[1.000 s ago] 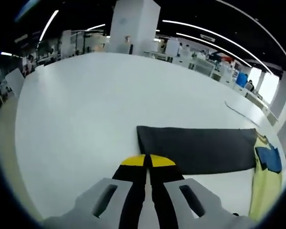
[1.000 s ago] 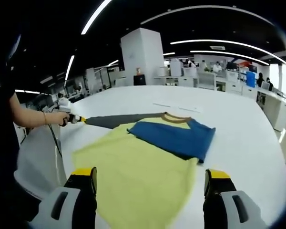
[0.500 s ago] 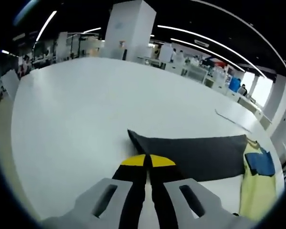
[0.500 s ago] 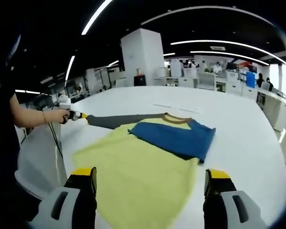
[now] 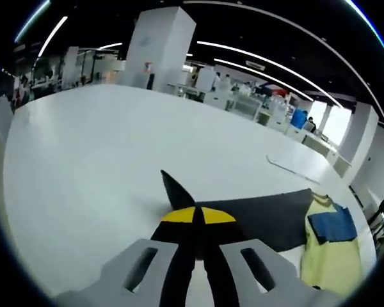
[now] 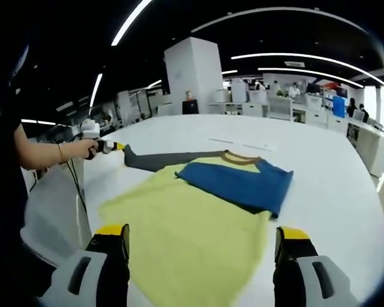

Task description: Fold the garment on the visible template until the final outline fits inside the template.

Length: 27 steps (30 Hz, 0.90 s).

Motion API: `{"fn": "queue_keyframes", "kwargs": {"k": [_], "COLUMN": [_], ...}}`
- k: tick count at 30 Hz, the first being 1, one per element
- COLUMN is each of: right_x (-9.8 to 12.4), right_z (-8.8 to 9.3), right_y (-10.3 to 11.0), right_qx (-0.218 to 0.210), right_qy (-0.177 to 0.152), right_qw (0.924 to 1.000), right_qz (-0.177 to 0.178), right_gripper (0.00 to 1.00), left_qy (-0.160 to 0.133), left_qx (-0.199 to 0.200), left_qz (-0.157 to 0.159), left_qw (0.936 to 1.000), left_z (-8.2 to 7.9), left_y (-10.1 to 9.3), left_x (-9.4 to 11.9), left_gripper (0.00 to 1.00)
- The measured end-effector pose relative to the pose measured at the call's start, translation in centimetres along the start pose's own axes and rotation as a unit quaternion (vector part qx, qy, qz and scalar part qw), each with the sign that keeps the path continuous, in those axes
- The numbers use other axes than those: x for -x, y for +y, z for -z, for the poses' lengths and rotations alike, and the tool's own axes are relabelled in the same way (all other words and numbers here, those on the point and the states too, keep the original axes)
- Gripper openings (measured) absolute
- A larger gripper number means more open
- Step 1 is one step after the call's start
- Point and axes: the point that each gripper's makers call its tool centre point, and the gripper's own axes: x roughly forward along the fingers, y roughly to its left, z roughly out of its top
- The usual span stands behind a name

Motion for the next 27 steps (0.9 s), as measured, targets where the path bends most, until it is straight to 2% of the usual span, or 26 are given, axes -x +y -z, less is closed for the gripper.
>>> {"fn": "queue_keyframes", "kwargs": {"k": [10,16,19,27], "right_x": [-0.1,-0.2,-0.2,-0.4], "right_z": [-0.2,-0.1,0.0,0.2], "right_y": [0.7,0.8,0.9,1.0], "right_qx": [0.003,0.004,0.004,0.001], "right_qy": [-0.004,-0.002,-0.002,0.000], "right_qw": [0.9999,0.9999,0.9999,0.9999], "right_qz": [-0.009,-0.011,-0.011,-0.013], "right_gripper": [0.95,0.95,0.95,0.95], "left_qy": [-0.011,-0.002,-0.005,-0.002], "left_qx": [0.001,-0.005,0.013,0.026], "left_qz": [0.037,0.058,0.072,0.094], "left_qw": [0.9993,0.9983,0.9973,0.9953], "left_z": [-0.9,-0.4,-0.5,-0.3], "left_y": [-3.2,-5.1,-6.3,-8.4], "left_x": [-0.6,-1.2,-1.4,-2.0], "left_gripper": [0.00,0.00,0.00,0.00]}}
